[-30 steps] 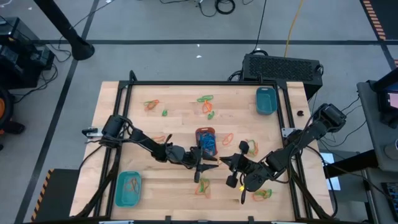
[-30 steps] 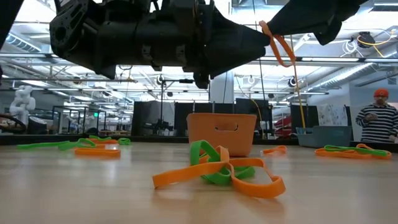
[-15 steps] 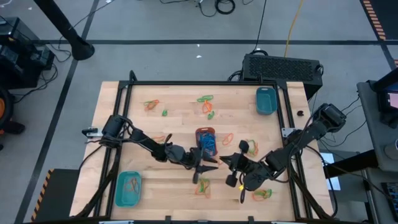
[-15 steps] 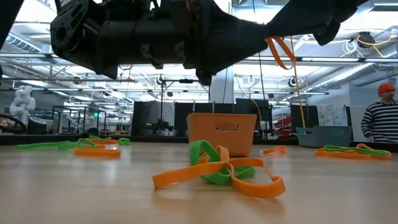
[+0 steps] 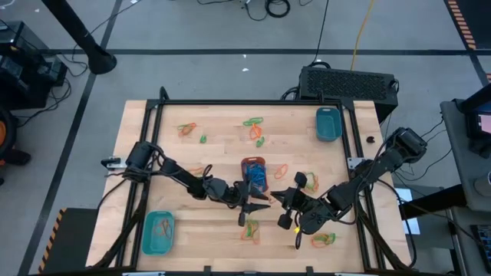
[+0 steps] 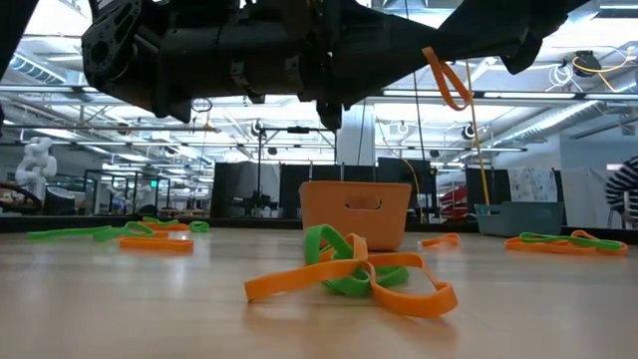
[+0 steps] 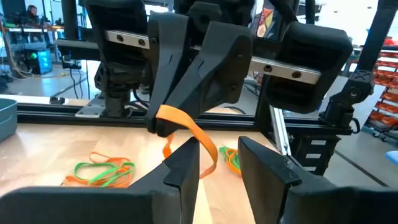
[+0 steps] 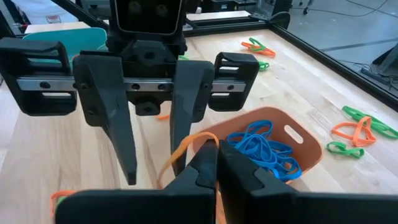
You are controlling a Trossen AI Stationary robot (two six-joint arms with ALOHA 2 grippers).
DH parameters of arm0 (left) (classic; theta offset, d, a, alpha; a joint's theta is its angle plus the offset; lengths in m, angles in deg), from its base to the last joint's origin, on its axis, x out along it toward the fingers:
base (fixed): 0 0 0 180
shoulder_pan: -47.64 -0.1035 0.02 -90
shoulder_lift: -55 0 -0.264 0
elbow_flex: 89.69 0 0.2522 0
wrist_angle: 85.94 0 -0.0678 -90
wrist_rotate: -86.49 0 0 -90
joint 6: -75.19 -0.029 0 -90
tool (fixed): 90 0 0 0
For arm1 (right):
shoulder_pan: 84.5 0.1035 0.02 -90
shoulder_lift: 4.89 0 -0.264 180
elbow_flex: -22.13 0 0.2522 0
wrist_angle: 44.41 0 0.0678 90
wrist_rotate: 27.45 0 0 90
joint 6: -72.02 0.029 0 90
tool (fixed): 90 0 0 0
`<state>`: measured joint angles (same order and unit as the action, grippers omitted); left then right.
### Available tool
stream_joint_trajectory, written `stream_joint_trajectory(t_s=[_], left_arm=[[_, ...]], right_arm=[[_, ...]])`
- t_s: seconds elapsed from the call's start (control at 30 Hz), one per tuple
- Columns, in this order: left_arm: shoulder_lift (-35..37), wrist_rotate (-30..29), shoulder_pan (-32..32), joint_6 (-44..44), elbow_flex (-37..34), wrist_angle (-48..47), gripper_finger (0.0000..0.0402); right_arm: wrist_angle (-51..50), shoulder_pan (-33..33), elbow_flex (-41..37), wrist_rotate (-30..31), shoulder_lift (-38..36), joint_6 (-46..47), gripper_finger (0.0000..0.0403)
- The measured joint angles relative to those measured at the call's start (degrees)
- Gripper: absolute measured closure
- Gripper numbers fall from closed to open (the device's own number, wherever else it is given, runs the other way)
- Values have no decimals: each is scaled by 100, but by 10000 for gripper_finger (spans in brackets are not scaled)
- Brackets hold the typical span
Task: Sort rubber bands into baskets
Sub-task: Put the orange rubber band into the green bin
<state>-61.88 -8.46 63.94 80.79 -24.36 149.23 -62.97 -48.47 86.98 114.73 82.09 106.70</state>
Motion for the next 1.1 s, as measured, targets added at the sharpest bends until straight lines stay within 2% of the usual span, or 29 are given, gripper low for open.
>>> stream_joint_trajectory(t_s=[0.13, 0.37, 0.53, 0.7, 0.8, 0.87, 1.0, 1.1], left_arm=[[0, -7, -27, 2, 79, -173, 314], [0, -7, -20, 1, 105, -263, 393], [0, -7, -27, -13, 110, -448, 397], [147, -127, -24, -37, 110, -931, 398], [534, -131, -24, -43, 105, -1852, 399], [961, -127, -3, -31, 105, -2868, 399], [2084, -4, 156, 226, 108, -5534, 400], [2979, 133, 364, 896, 108, -7530, 400]], right_arm=[[0, 0, 2, 0, 0, 0, 402], [-9, 0, 2, 0, 0, -58, 403], [-15, 46, 2, 0, 0, -256, 390], [-22, 50, 2, -14, 0, -301, 343], [-26, 44, 2, -339, 0, -304, 311], [-31, 49, 2, -677, 0, -369, 292], [-30, 59, 2, -1432, -2, -409, 265], [-25, 57, 2, -1591, -2, -409, 256]])
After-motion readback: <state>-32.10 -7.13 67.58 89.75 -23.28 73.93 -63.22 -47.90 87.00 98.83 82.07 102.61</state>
